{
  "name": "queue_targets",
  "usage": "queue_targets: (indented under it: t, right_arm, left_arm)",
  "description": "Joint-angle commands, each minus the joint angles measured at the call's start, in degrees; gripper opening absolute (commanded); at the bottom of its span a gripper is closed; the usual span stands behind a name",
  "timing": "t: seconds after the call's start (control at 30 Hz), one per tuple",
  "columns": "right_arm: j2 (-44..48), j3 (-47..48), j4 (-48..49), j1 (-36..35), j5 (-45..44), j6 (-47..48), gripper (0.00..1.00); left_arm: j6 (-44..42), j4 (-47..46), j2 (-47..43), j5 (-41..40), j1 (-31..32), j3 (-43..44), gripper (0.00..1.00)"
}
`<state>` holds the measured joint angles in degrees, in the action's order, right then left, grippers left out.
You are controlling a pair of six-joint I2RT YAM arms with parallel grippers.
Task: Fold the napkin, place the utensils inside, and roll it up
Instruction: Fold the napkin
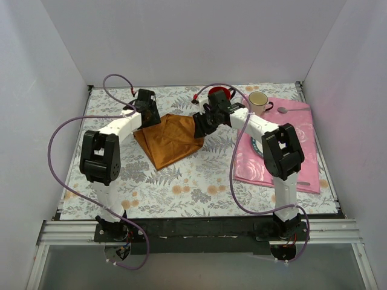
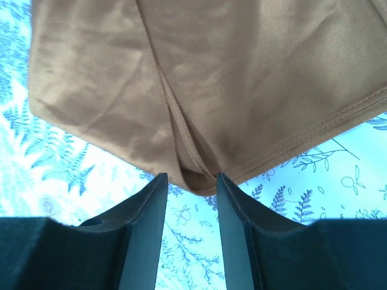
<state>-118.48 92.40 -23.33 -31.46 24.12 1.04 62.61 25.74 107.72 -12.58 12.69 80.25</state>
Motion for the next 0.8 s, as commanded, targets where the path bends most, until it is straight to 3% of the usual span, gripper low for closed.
queue_targets:
  t: [0.0, 0.23, 0.5, 0.6, 0.73, 0.77]
  right_arm:
    - [5.0, -1.52, 2.32, 0.26, 0.14, -0.6, 0.47]
    - [5.62, -2.31, 2.24, 0.53, 0.49, -0.6, 0.47]
    - [6.94, -4.33, 3.21, 0.88, 0.84, -1.92, 0.46]
    - [7.29, -4.51, 3.29, 0.88, 0.84, -1.92, 0.46]
    - [7.38, -4.69, 3.56, 0.96, 0.93, -2.18, 0.46]
    - [7.38, -4.69, 3.56, 0.88, 1.02, -2.18, 0.46]
  left_arm:
    - [-0.91, 5.72, 2.75, -17.26, 3.13, 4.21, 0.56]
    - [0.67, 9.33, 6.88, -24.85, 5.59, 7.37, 0.55]
    - [-0.47, 10.47, 10.66, -23.81, 5.59, 10.71, 0.49]
    - [-0.47, 11.09, 11.63, -24.6, 5.51, 11.07, 0.43]
    - [-0.21, 10.04, 10.85, -25.48, 5.59, 10.11, 0.29]
    - [-0.21, 9.51, 10.06, -25.13, 5.59, 9.93, 0.21]
